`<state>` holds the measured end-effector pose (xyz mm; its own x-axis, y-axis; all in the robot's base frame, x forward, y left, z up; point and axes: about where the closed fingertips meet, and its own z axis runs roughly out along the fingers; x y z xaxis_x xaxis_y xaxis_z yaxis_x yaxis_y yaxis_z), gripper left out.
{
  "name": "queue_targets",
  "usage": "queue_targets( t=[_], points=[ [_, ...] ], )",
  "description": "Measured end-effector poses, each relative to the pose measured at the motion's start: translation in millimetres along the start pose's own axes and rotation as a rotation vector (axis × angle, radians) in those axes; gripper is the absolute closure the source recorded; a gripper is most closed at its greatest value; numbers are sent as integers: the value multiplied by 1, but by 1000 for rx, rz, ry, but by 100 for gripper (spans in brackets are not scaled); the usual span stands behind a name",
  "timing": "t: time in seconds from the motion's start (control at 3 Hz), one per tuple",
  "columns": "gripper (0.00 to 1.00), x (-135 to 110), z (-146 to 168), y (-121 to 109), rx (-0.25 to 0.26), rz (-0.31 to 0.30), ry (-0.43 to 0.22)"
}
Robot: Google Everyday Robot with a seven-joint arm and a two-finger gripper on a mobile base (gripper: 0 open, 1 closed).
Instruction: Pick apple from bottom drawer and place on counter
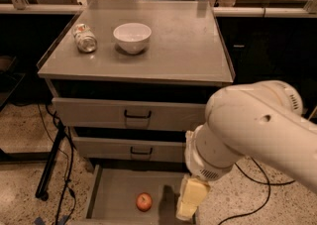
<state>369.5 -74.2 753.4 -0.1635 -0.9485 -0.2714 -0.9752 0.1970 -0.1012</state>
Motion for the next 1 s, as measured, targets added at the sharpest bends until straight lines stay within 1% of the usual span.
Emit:
queue_targets(
  t=[0.33,0.67,1.0],
  points=[
    [0,-13,44,6,-35,18,-1],
    [0,-13,43,6,-35,18,-1],
    [0,-18,69,11,-60,21,-8]
  ],
)
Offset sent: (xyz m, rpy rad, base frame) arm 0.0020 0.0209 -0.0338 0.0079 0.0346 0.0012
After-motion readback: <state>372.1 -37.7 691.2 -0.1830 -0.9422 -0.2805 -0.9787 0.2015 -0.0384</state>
